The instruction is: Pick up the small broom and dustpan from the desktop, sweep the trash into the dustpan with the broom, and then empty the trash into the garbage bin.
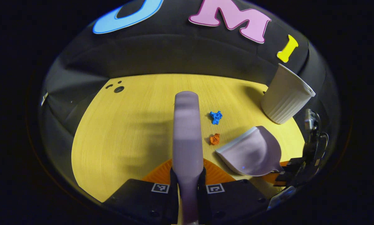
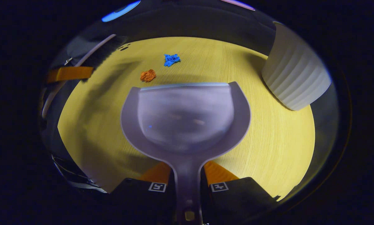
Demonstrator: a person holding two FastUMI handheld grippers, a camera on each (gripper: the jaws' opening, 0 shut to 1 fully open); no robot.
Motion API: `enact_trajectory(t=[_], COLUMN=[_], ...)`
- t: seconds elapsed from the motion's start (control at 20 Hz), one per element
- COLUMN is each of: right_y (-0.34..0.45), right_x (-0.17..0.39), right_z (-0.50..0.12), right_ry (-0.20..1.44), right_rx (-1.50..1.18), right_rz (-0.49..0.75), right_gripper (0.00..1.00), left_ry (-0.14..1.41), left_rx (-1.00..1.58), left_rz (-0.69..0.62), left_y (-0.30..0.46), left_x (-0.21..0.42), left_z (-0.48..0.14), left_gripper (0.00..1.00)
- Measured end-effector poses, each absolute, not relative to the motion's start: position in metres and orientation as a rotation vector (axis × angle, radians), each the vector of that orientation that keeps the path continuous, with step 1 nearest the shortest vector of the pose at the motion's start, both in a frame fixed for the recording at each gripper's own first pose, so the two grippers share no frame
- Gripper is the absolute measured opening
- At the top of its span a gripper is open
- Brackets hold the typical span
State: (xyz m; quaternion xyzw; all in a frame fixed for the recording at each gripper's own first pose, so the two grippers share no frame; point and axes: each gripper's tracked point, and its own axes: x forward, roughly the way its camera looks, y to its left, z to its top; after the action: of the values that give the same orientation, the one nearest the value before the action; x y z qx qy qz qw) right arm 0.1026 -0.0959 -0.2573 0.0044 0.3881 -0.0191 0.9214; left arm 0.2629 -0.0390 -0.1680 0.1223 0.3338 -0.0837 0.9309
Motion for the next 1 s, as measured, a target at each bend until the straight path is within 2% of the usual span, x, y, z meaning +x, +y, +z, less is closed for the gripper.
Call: enact_trajectory(t=[0.3,0.5,0.55,0.6,0.65,0.95,1.0], right_y=[-0.111,-0.121,-0.121,-0.122,-0.123,-0.129,-0.127], right_x=[0.091,0.087,0.086,0.087,0.086,0.08,0.077], right_z=[-0.25,-0.239,-0.238,-0.238,-0.238,-0.248,-0.248], right_ry=[0.79,0.765,0.764,0.766,0.769,0.79,0.796], right_rx=[0.051,-0.011,-0.027,-0.041,-0.053,-0.132,-0.134], right_rz=[-0.062,-0.049,-0.042,-0.035,-0.027,-0.014,-0.006], right_gripper=[0.36,0.36,0.32,0.36,0.36,0.36,0.33], left_ry=[0.748,0.752,0.758,0.769,0.784,0.879,0.887], left_rx=[0.425,0.543,0.576,0.609,0.636,0.679,0.68], left_rz=[-0.24,-0.293,-0.305,-0.322,-0.34,-0.499,-0.522], left_y=[-0.057,-0.07,-0.071,-0.073,-0.076,-0.096,-0.101], left_x=[0.323,0.363,0.369,0.376,0.38,0.364,0.359], left_z=[-0.183,-0.2,-0.204,-0.209,-0.214,-0.234,-0.237], left_gripper=[0.29,0.28,0.28,0.3,0.27,0.29,0.29])
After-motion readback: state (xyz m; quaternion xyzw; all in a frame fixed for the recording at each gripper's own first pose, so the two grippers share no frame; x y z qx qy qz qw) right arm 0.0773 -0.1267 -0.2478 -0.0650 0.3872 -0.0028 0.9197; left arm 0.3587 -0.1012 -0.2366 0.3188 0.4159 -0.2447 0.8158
